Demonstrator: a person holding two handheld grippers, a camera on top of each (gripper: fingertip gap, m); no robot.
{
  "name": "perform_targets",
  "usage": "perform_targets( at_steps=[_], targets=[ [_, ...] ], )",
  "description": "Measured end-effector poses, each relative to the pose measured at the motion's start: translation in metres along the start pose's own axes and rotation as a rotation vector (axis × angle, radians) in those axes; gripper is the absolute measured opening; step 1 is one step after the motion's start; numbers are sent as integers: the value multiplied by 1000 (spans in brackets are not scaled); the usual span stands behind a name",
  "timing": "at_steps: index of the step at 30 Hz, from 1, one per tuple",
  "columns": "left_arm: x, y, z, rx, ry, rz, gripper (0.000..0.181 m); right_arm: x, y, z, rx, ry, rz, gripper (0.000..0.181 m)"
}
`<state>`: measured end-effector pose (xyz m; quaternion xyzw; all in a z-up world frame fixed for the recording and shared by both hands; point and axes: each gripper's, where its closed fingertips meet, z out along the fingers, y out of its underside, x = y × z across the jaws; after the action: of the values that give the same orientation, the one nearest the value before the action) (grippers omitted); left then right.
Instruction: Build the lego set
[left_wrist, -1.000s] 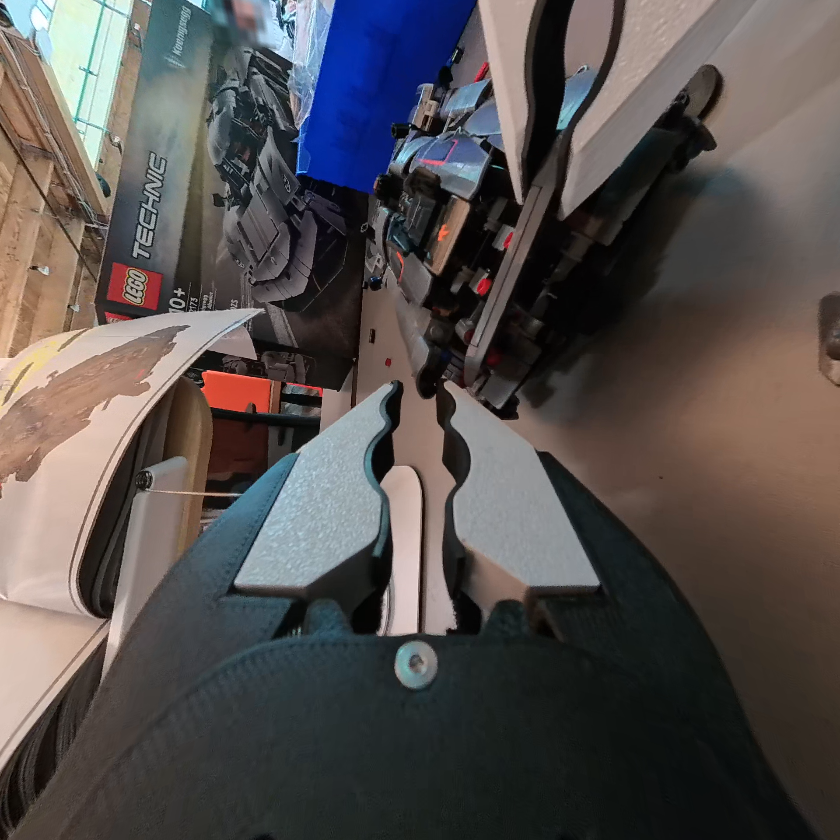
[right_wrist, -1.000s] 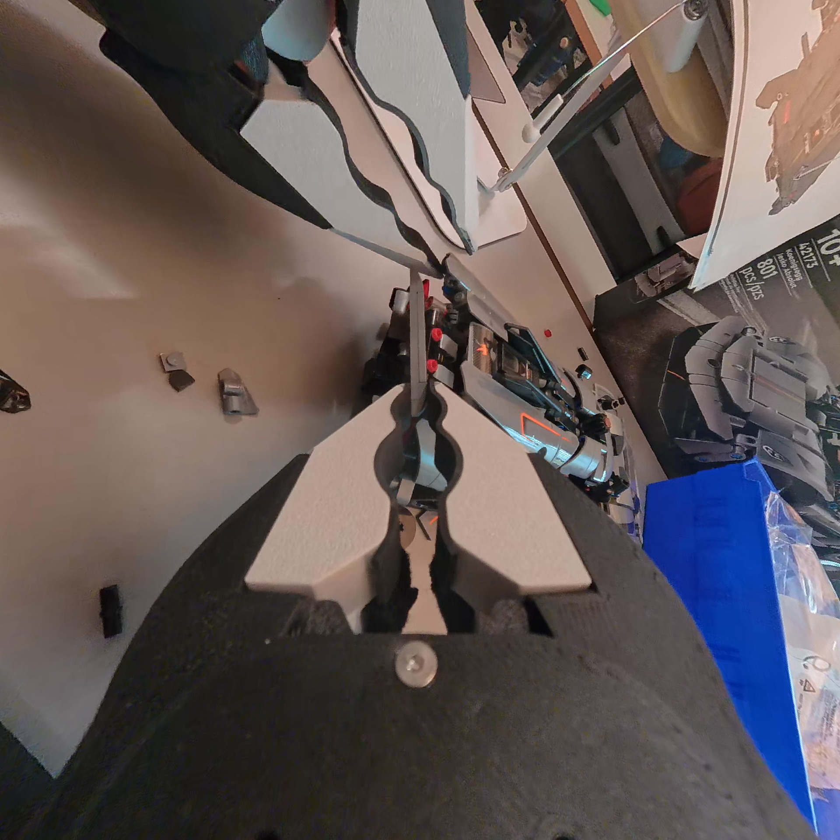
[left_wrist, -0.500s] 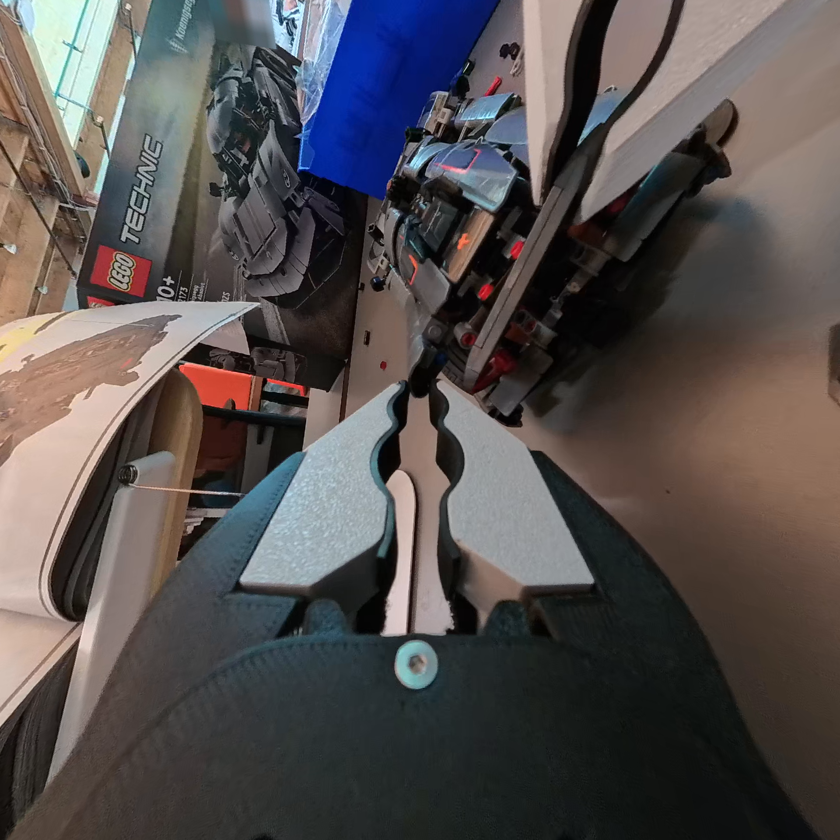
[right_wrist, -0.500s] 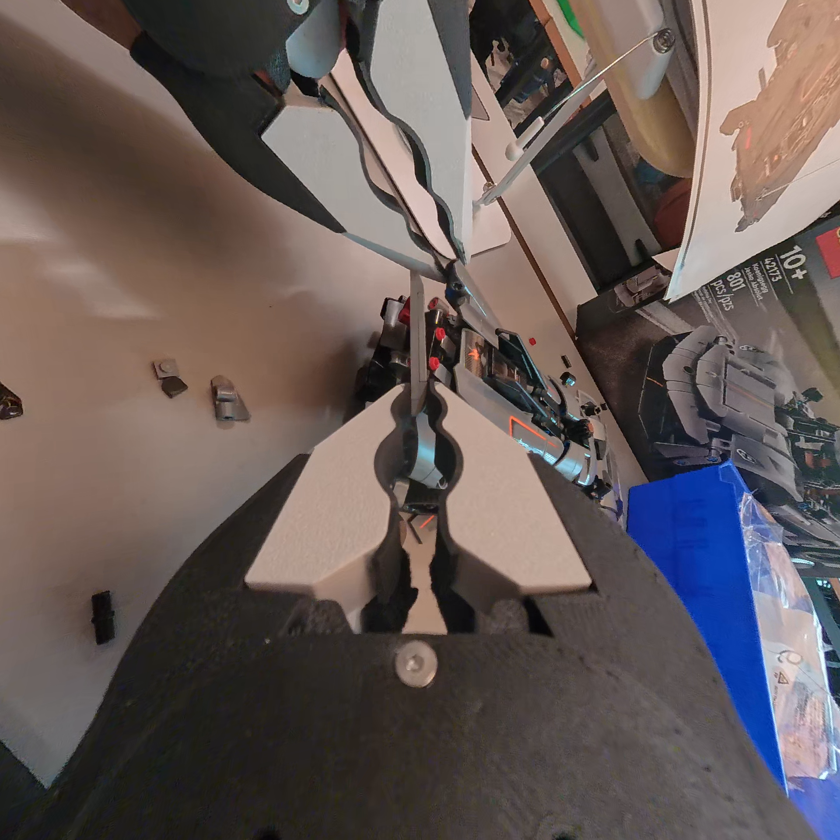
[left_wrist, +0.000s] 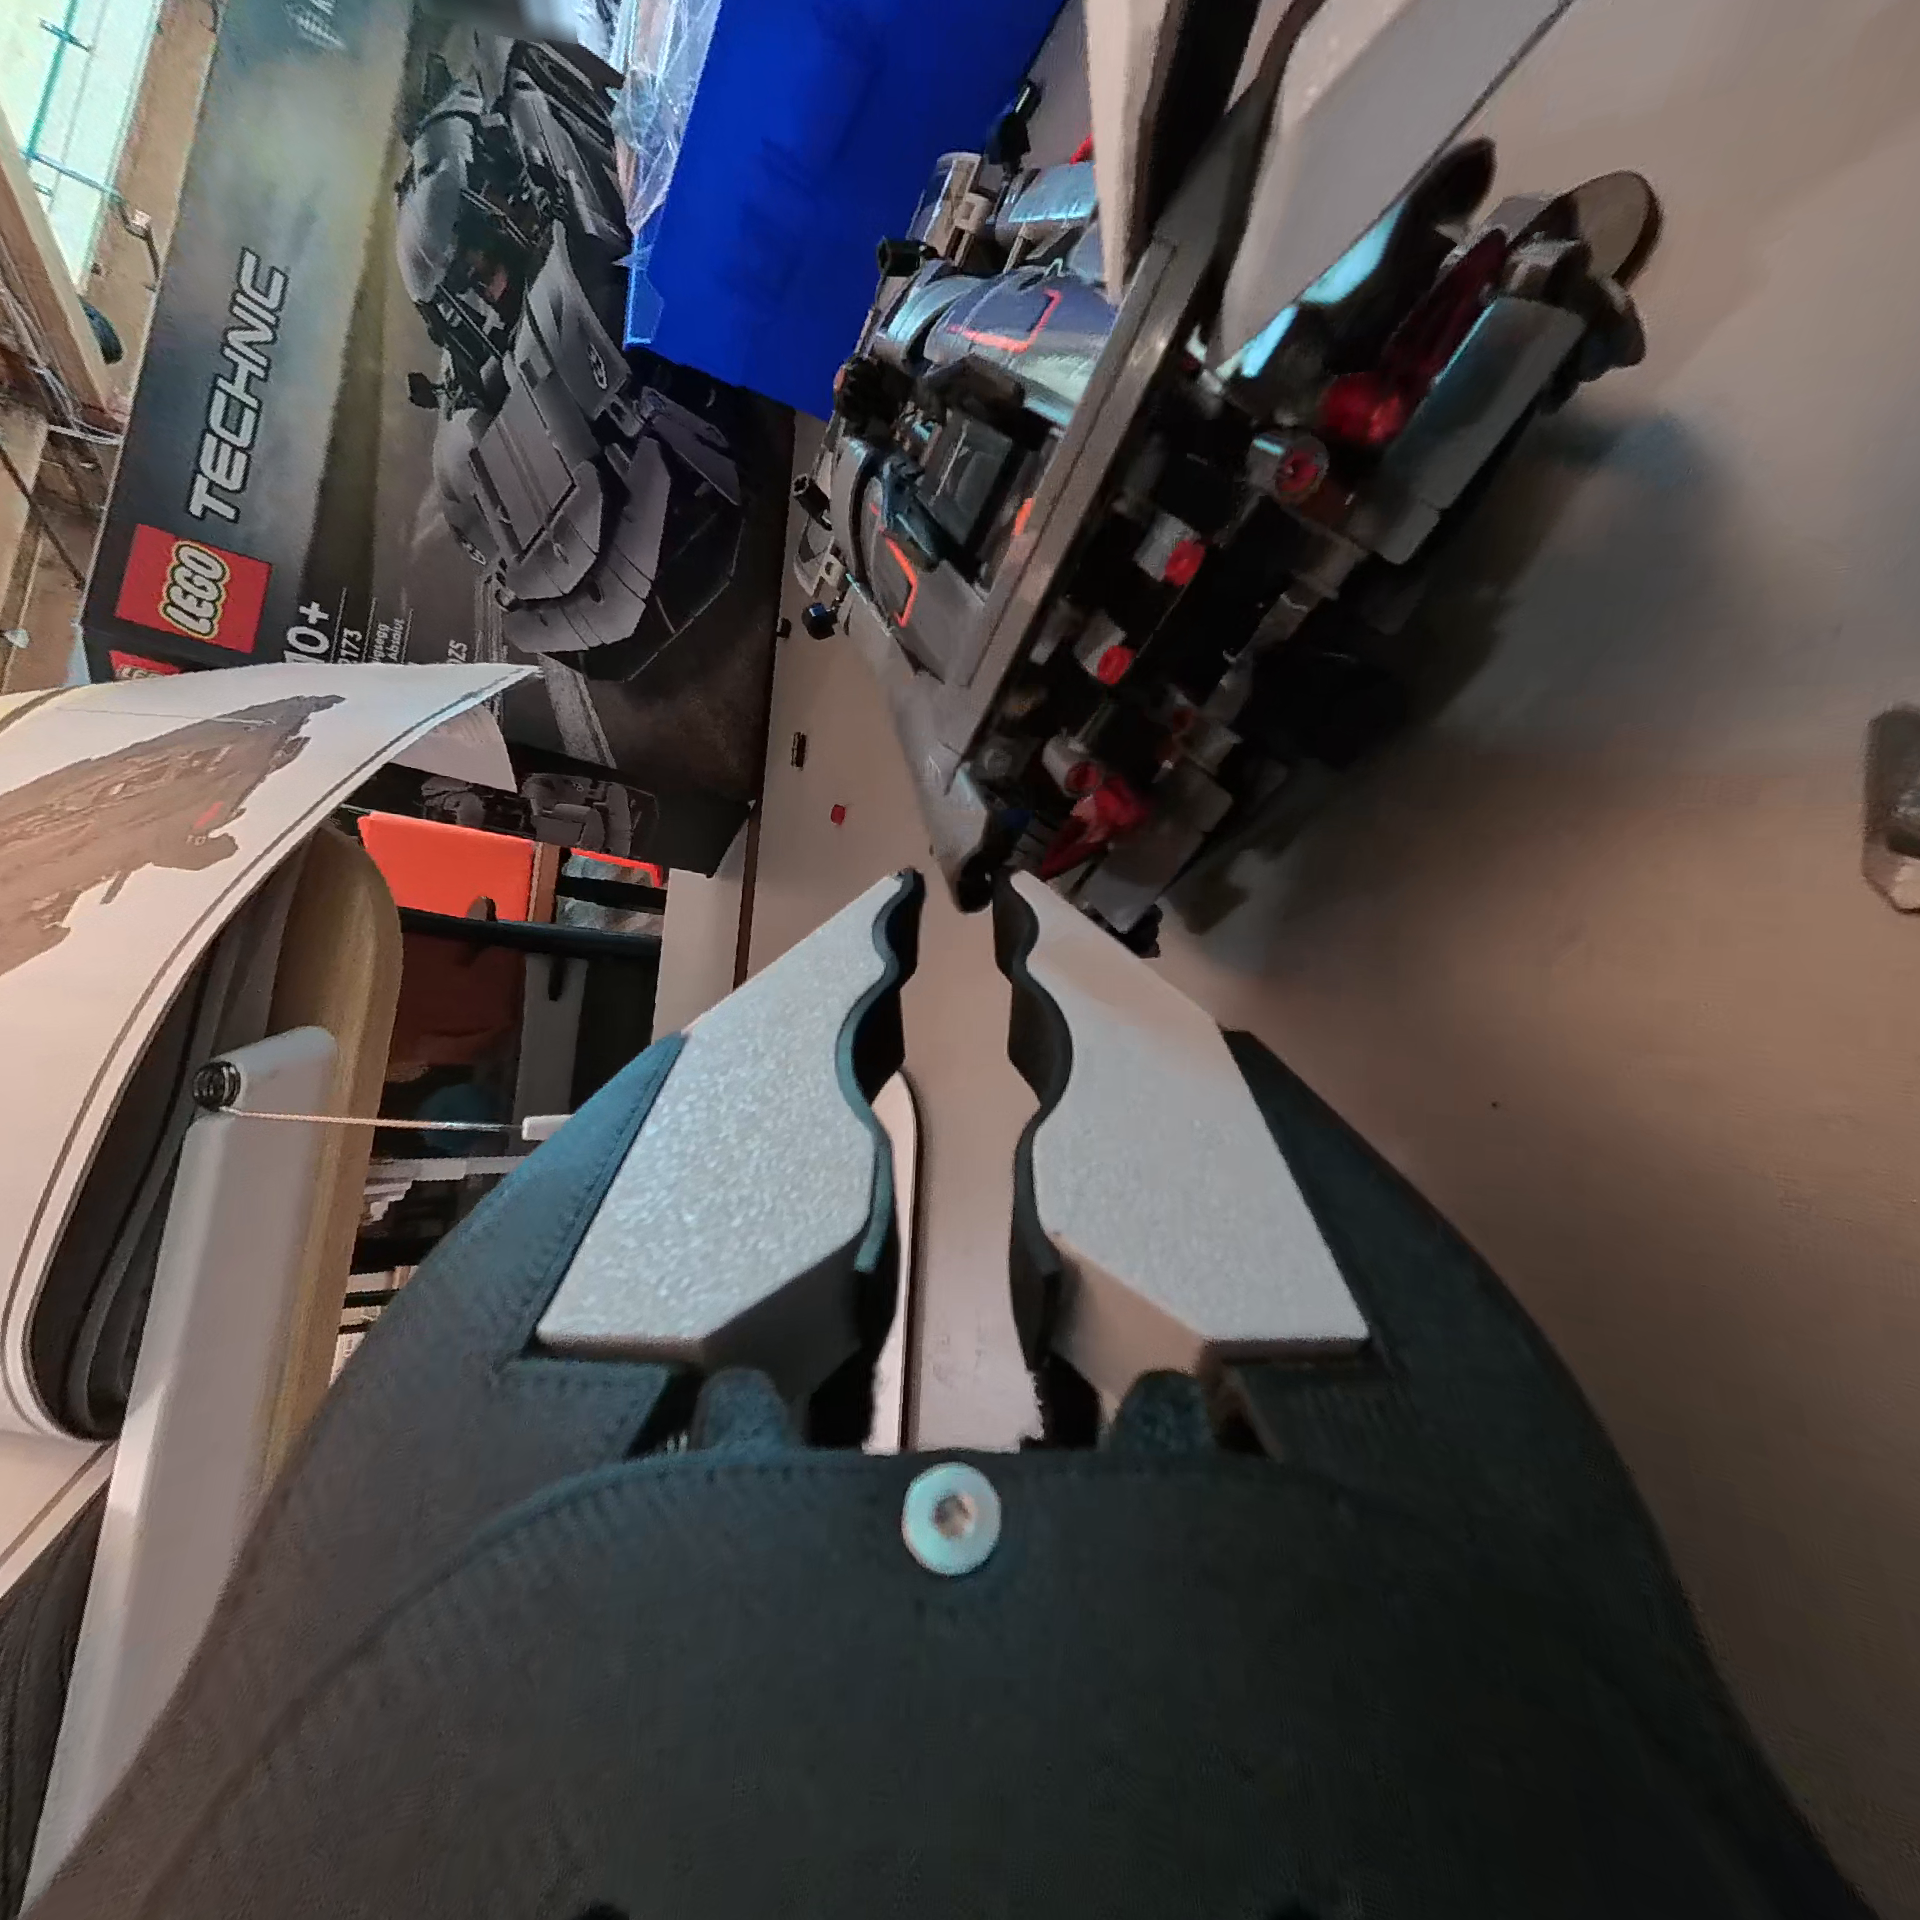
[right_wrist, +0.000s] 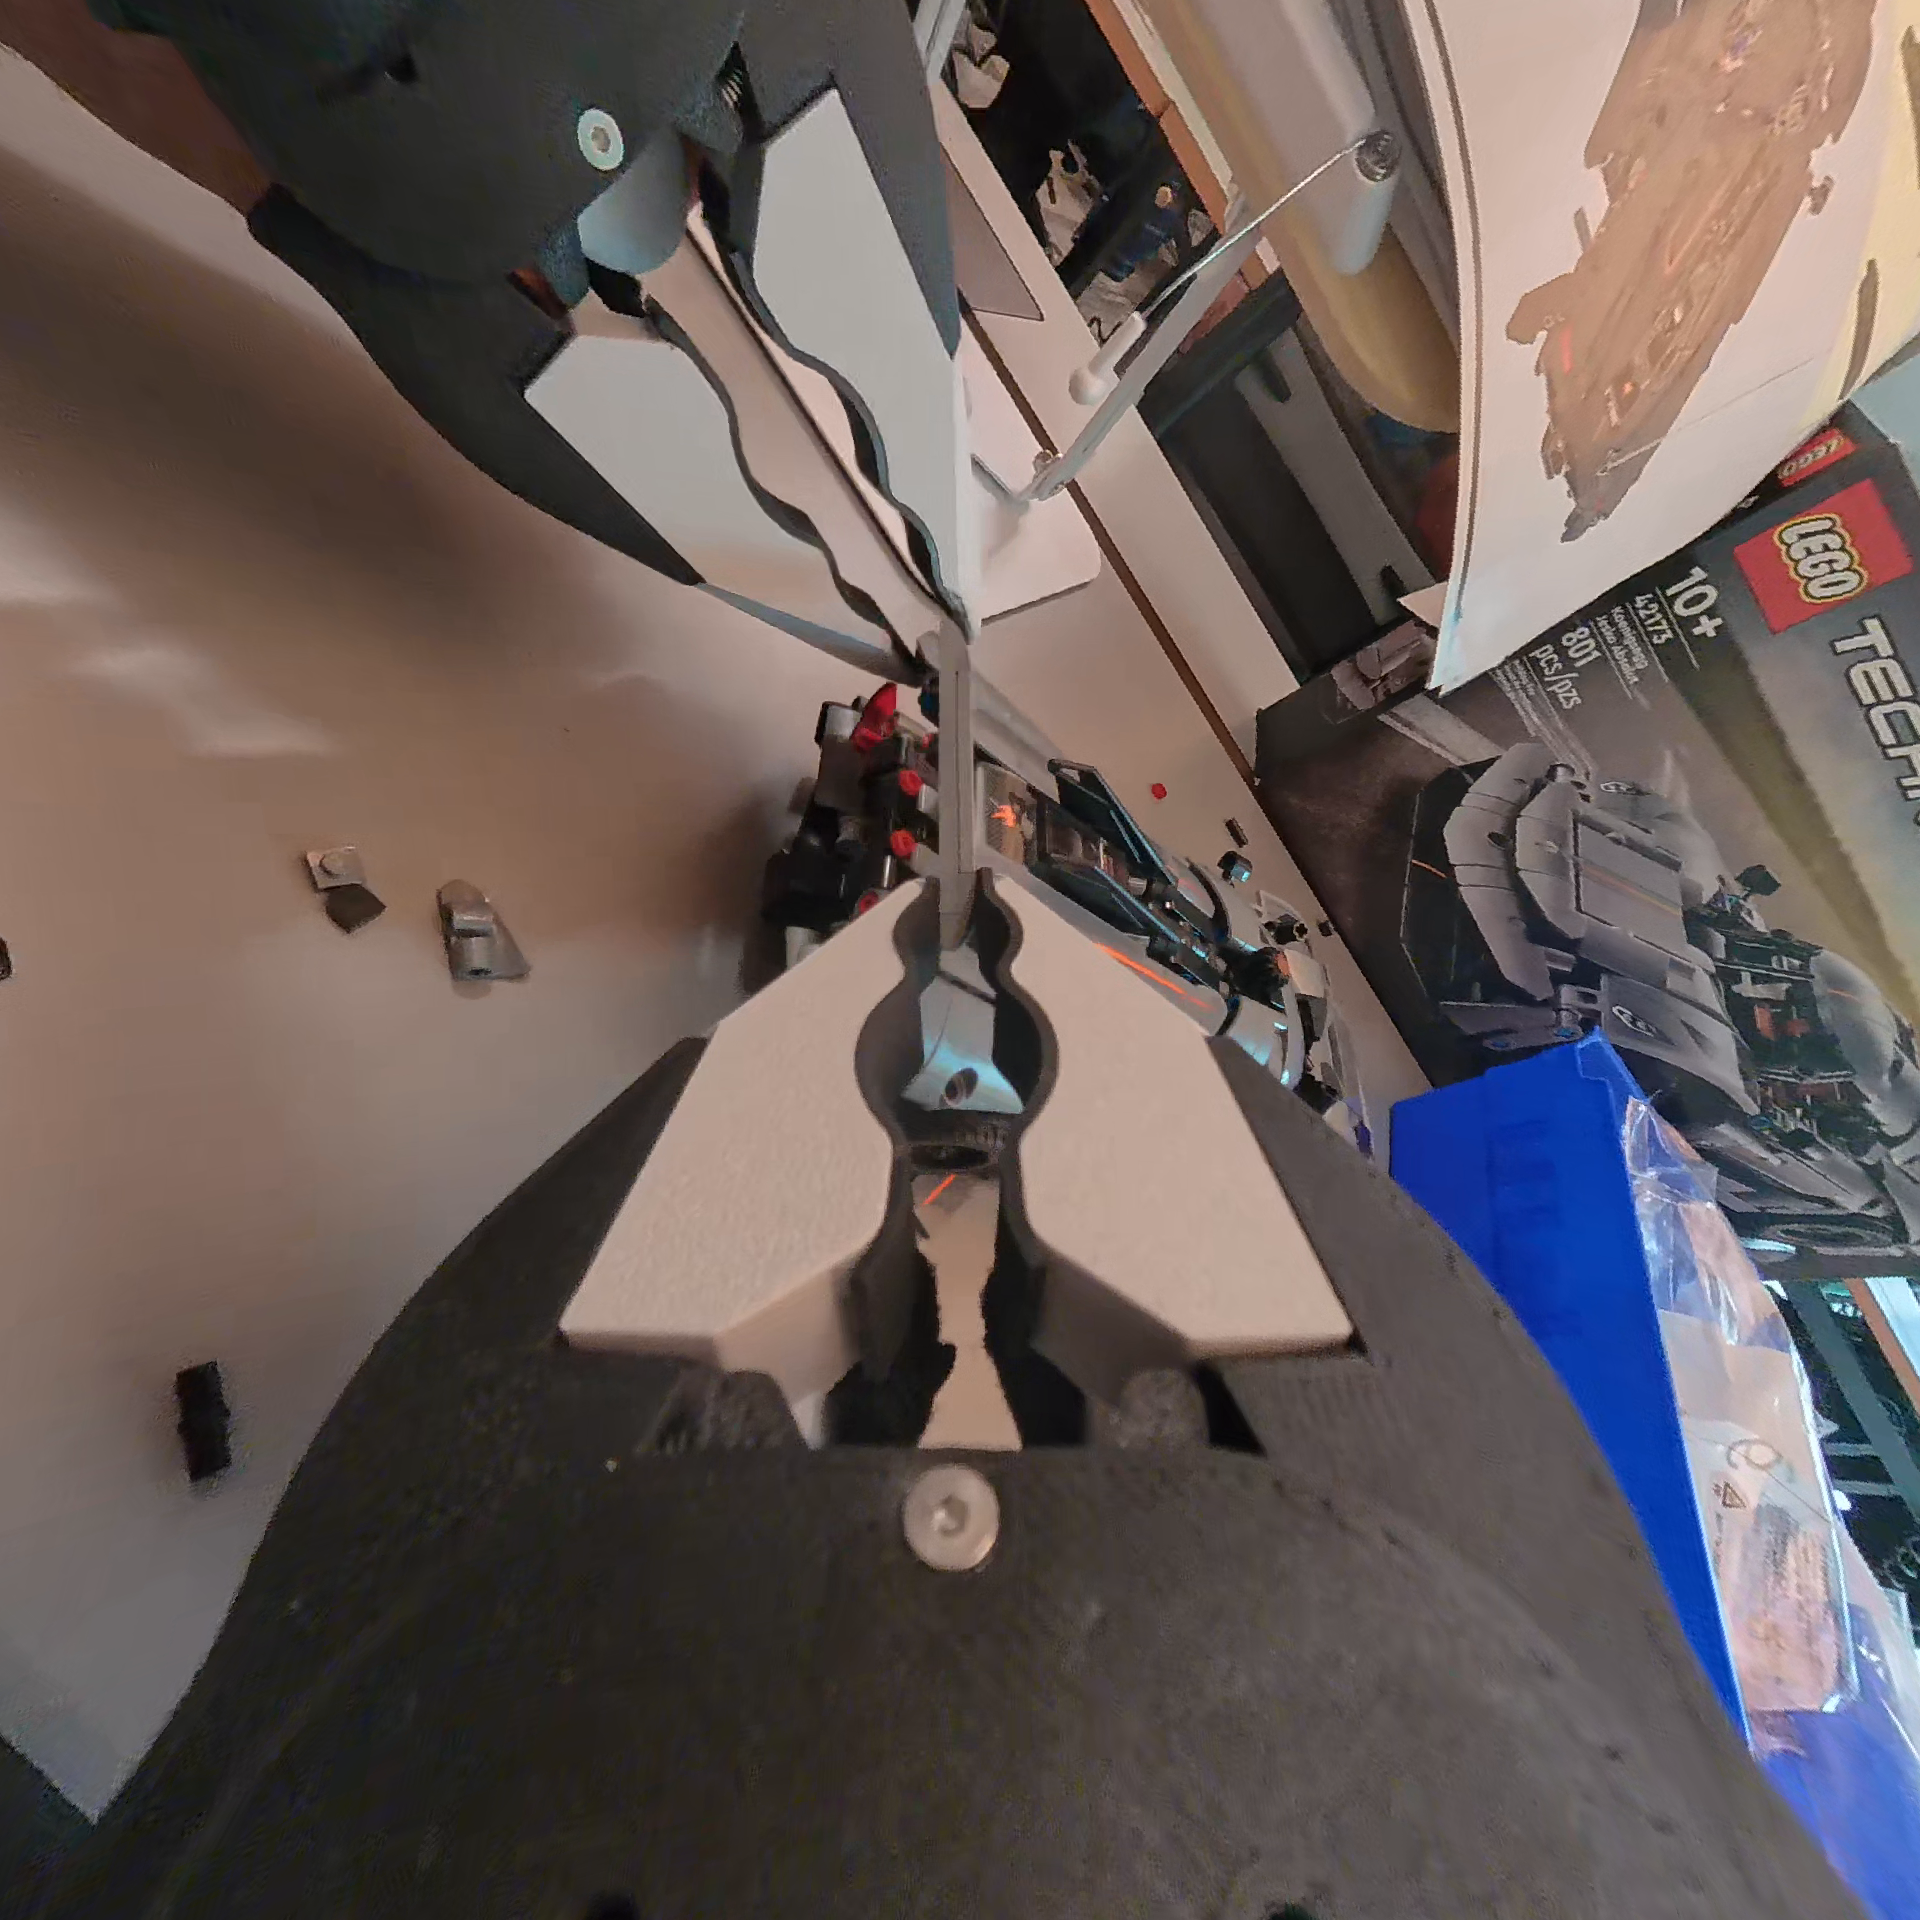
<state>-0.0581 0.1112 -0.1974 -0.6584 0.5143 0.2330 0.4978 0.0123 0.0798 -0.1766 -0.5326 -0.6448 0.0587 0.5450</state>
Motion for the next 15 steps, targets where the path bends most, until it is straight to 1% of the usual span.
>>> perform_targets(
  at_steps=[8, 15],
  targets=[
    [0, 0, -1, -8, -20, 11, 13, -3, 5, 1, -63, 31, -74, 4],
    [0, 0, -5, -6, -28, 26, 25, -4, 8, 3, -133, 27, -143, 4]
  ],
)
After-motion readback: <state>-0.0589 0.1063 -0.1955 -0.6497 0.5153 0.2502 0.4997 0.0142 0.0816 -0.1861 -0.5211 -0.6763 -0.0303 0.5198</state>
